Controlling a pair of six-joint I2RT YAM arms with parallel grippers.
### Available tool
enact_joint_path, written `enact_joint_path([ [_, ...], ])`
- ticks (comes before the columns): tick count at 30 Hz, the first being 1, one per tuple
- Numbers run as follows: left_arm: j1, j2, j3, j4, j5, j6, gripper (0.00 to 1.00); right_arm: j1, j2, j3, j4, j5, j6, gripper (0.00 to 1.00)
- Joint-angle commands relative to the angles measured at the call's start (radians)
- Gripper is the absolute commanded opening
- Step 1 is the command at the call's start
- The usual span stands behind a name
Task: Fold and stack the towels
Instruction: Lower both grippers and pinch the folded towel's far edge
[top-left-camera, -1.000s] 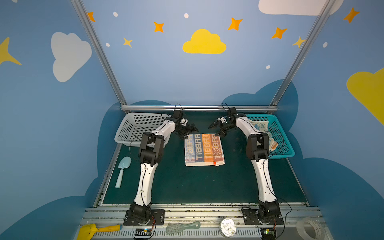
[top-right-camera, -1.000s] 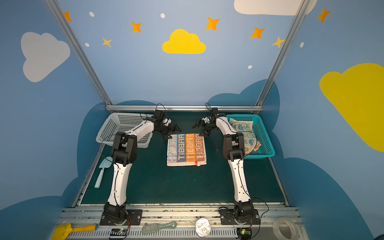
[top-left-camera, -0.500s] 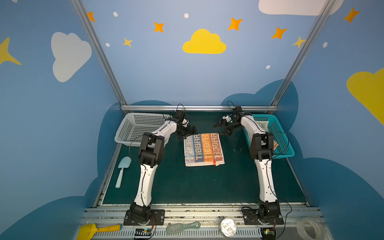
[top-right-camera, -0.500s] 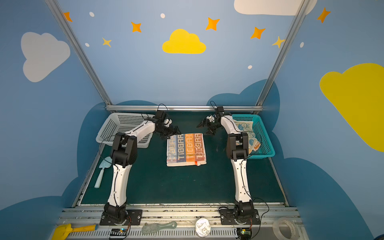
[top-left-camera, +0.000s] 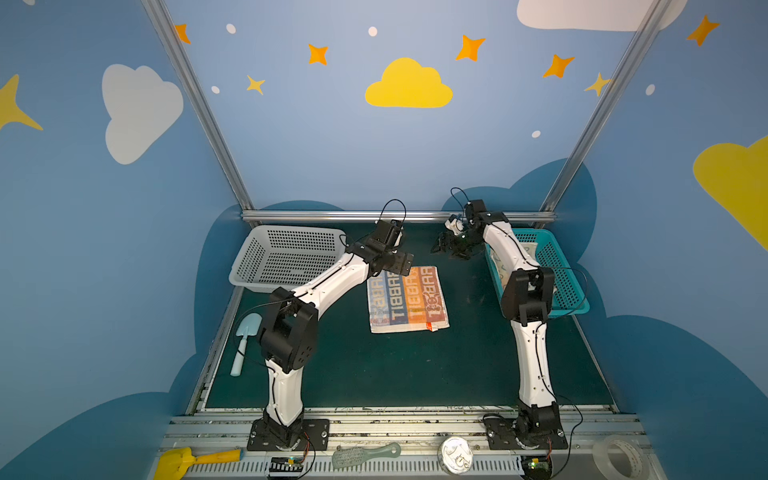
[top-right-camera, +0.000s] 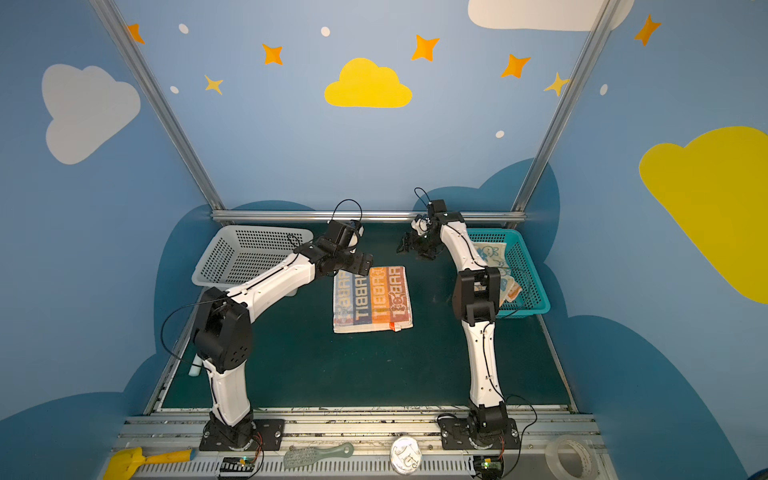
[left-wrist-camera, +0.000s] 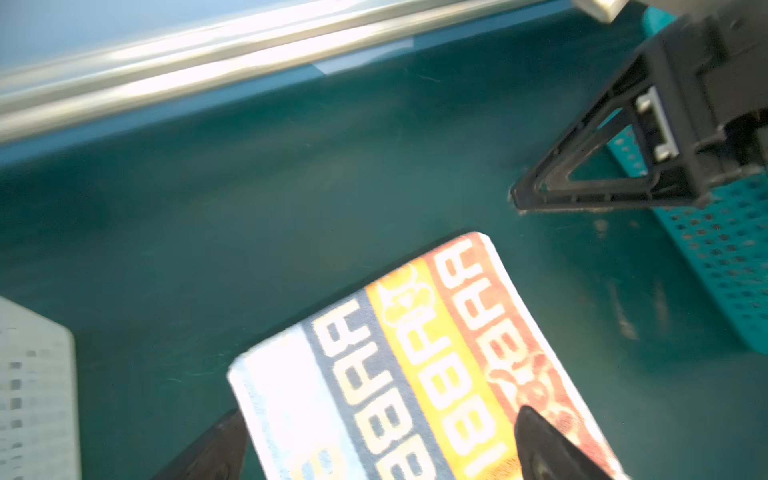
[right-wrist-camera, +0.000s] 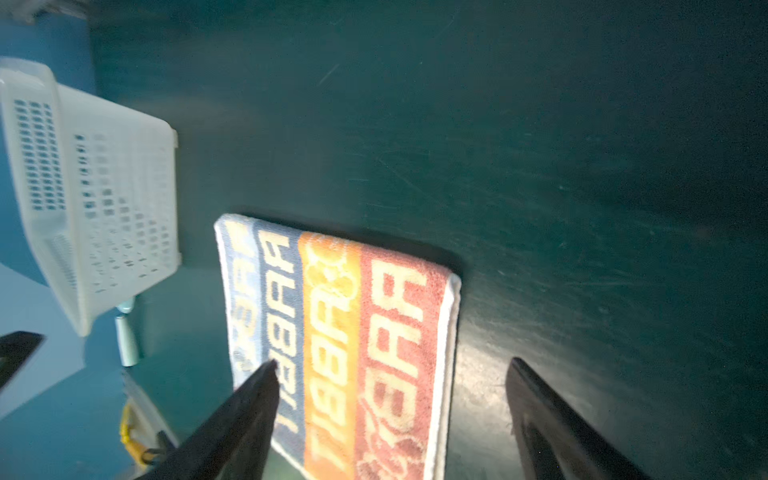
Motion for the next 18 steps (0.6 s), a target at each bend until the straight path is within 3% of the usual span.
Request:
enact_joint_path([
  [1,0.012,0.0,-0.08,0.123,-0.16,0.056,1.0,0.019,0.056,0.025,-0.047,0.078,-0.076,0.78],
  [9,-0.011,0.009,-0.096,0.117,-0.251,0.112,1.0,0.047,0.102,0.026,-0.023,0.151,-0.118,0.62],
  [18,-0.001,0.015,-0.098,0.06,-0.054,0.057,1.0,0.048,0.146,0.026,0.02,0.201,-0.07,0.54],
])
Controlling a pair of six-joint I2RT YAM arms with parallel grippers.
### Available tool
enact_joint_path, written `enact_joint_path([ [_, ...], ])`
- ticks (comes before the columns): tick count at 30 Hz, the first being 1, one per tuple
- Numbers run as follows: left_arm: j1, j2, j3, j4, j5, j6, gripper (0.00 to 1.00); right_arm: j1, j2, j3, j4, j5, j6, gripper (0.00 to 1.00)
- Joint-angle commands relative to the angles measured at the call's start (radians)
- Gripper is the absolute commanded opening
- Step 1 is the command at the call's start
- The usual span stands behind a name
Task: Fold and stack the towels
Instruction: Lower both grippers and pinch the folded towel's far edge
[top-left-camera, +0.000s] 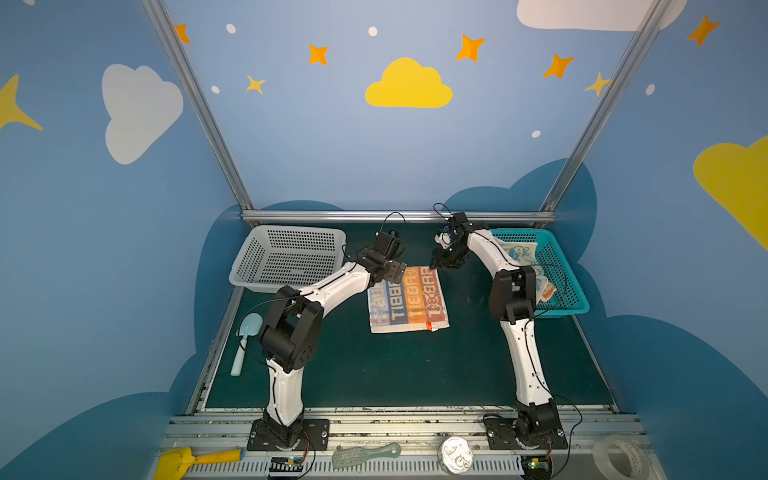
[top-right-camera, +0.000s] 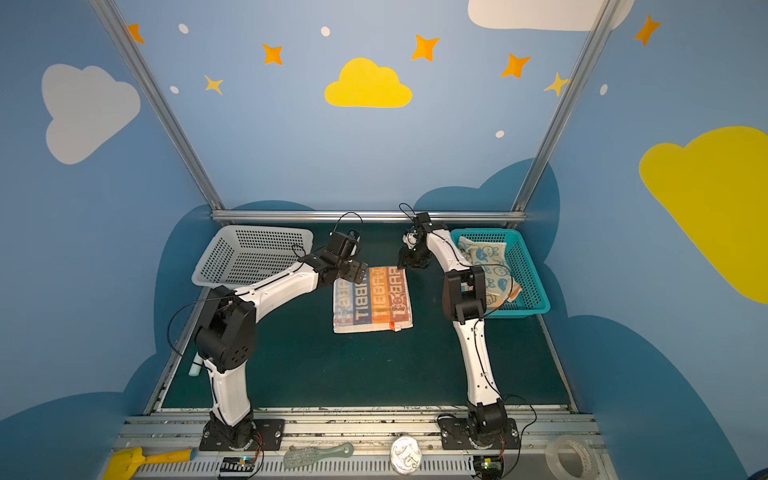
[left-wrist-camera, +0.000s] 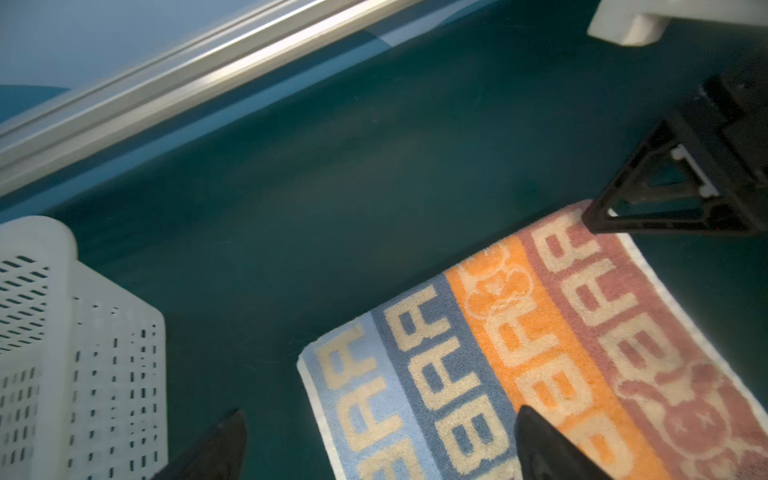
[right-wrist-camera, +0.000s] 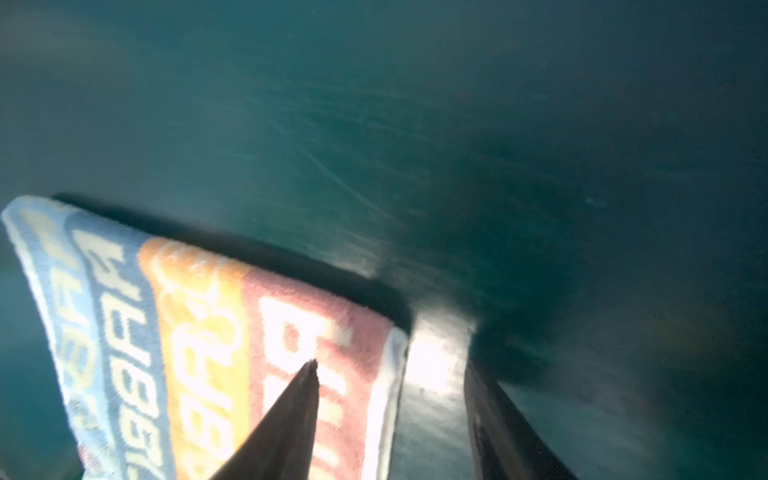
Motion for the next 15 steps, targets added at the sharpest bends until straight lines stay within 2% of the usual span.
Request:
enact_joint_path([
  [1,0.008,0.006,0.007,-0.032,0.101,-0.033,1.0,0.002,0.039,0.02,0.015,0.029,0.012,0.53],
  [15,0.04,0.003,-0.006,-0.062,0.2,-0.11,1.0,0.053,0.113,0.056,-0.011,0.043,0.024,0.26],
])
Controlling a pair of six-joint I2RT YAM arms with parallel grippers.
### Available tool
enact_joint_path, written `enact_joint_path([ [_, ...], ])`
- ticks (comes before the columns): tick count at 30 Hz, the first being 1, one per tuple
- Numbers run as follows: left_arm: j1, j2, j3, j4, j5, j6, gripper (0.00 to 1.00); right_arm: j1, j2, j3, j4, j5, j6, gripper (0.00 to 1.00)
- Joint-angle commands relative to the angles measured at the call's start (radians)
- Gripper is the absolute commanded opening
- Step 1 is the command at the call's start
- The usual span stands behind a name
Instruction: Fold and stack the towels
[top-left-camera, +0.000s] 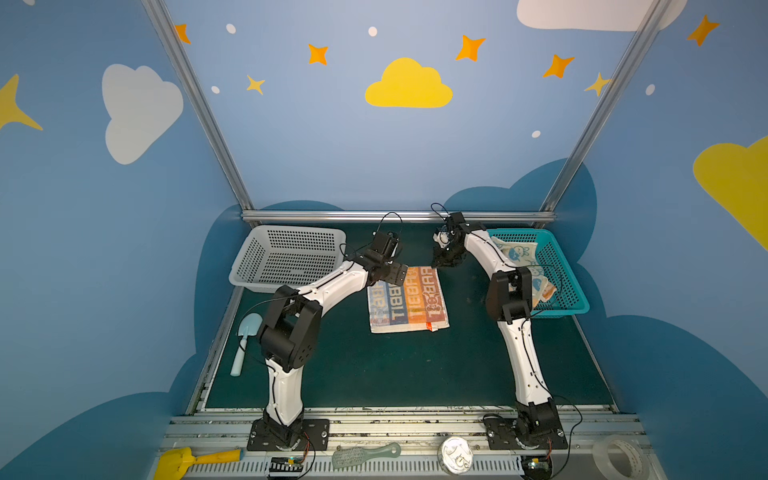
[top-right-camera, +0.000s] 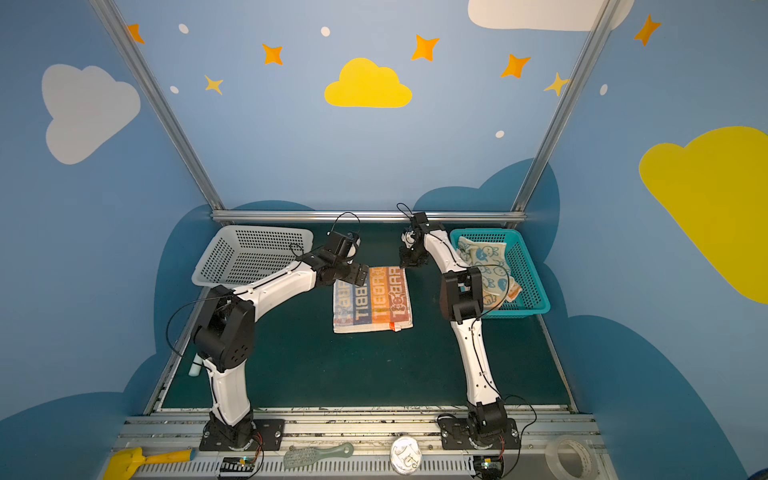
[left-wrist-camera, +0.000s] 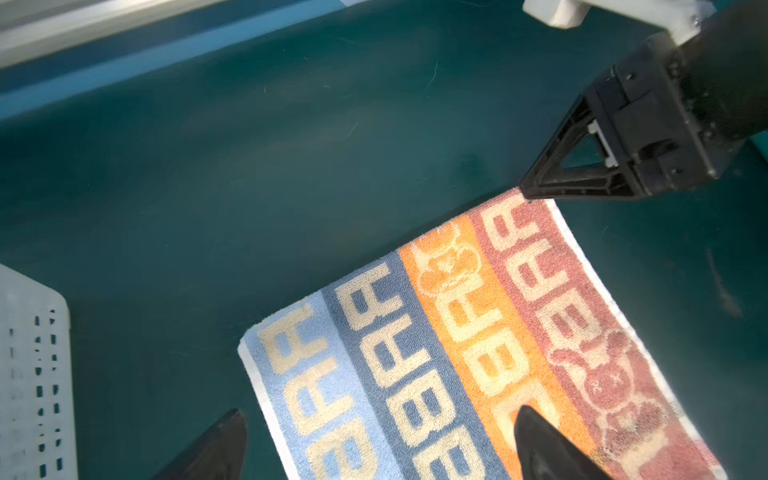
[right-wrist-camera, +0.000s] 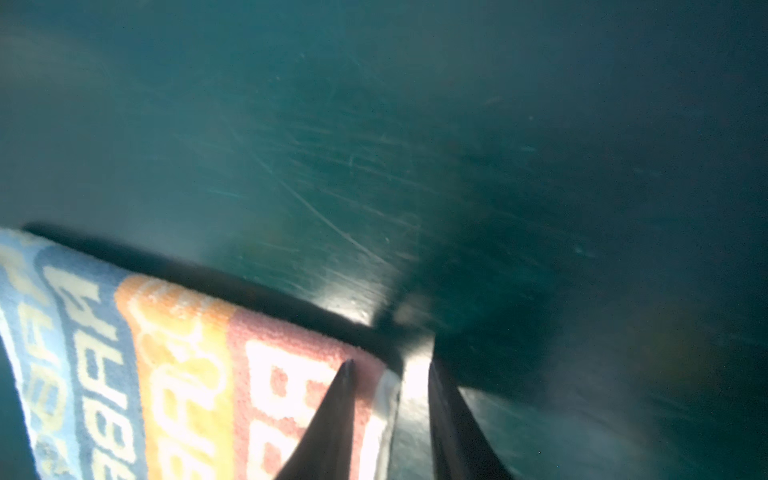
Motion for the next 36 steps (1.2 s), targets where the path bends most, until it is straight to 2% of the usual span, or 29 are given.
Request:
enact_joint_path([
  [1,0.02,0.003,-0.008,-0.027,0.062,-0.046,1.0,0.031,0.072,-0.004,-0.029,0.004,0.01,0.21],
  [8,0.064,0.031,0.006,-0.081,0.131,-0.096,1.0,0.026,0.064,-0.01,-0.044,0.004,0.009,0.0],
  [14,0.126,0.142,0.141,-0.24,0.175,-0.128,1.0,0.002,0.011,-0.047,-0.037,-0.008,0.018,0.0],
  [20,0.185,0.311,0.364,-0.411,0.243,-0.128,1.0,-0.016,-0.02,-0.067,-0.032,-0.016,-0.008,0.0],
  [27,0.213,0.411,0.487,-0.44,0.296,-0.121,0.99,-0.032,-0.021,-0.073,-0.05,-0.015,-0.021,0.0],
  [29,0.217,0.433,0.515,-0.443,0.306,-0.114,0.96,-0.034,-0.022,-0.072,-0.053,-0.013,-0.023,0.0],
  [36,0.236,0.48,0.563,-0.474,0.331,-0.079,0.75,-0.045,-0.021,-0.074,-0.063,-0.009,-0.027,0.0],
])
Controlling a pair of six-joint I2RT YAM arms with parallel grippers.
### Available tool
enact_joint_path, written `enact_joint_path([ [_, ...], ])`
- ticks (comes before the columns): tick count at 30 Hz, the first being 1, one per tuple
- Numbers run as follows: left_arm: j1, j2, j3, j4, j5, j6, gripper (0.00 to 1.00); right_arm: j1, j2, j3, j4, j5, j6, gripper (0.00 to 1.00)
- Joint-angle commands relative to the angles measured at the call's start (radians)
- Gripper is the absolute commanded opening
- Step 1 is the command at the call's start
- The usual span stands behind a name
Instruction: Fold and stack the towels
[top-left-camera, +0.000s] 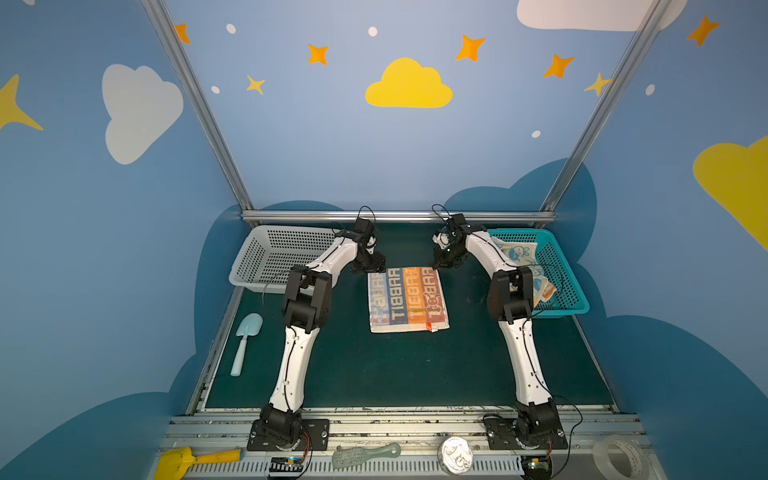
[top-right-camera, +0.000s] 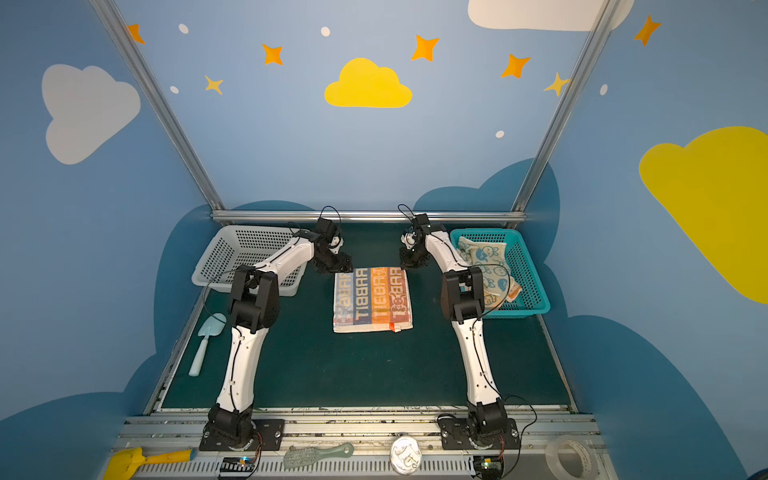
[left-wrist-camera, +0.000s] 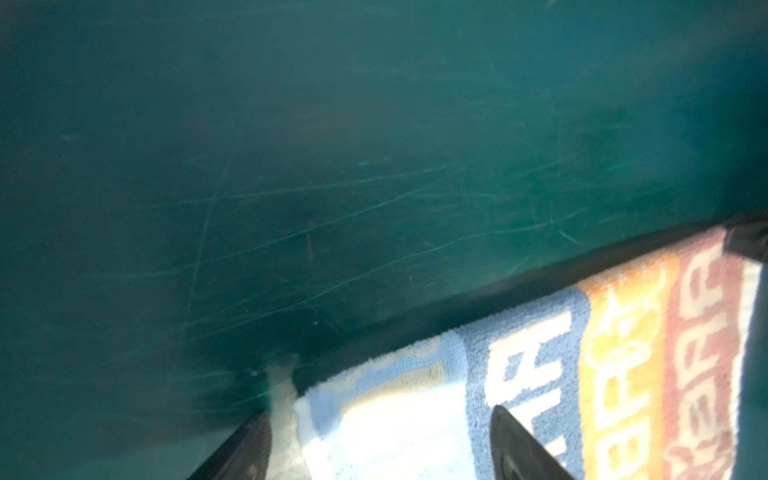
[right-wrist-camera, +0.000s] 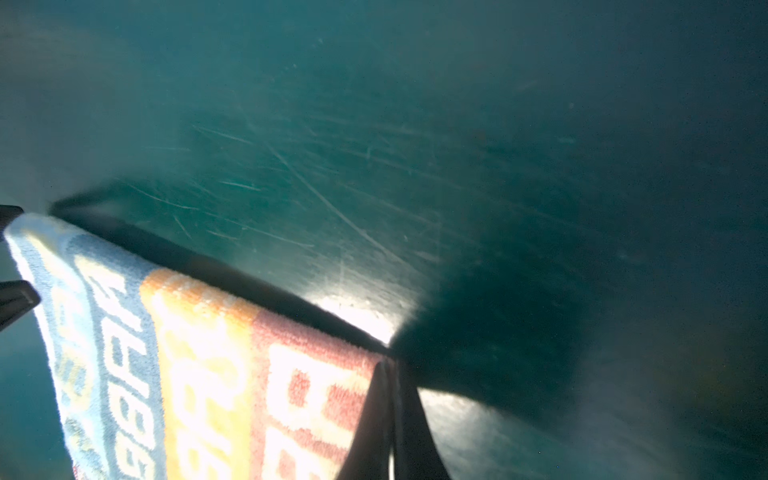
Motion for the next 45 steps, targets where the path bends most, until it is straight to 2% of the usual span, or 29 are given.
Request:
enact_joint_path([
  [1,0.015,0.017,0.017,-0.044,0.026,0.031,0.72,-0.02,-0.01,-0.033,-0.084,0.047,-0.013,0.0],
  [4,0.023,0.018,0.009,-0.051,0.007,0.046,0.64,-0.023,-0.011,-0.034,-0.085,0.046,-0.011,0.0],
  [12,0.042,0.058,0.041,-0.039,0.031,0.054,0.58,-0.025,-0.007,-0.033,-0.085,0.042,-0.011,0.0],
  [17,0.04,0.09,0.079,-0.039,0.082,0.065,0.48,-0.027,-0.005,-0.033,-0.085,0.045,-0.011,0.0],
  [25,0.039,0.118,0.1,-0.061,0.087,0.075,0.37,-0.033,-0.006,-0.034,-0.085,0.051,-0.007,0.0],
  [38,0.039,0.145,0.107,-0.053,0.086,0.086,0.04,-0.037,-0.006,-0.032,-0.084,0.04,-0.002,0.0],
  [45,0.039,0.098,0.089,-0.03,0.079,0.103,0.03,-0.047,-0.038,-0.024,-0.078,-0.018,0.03,0.0],
])
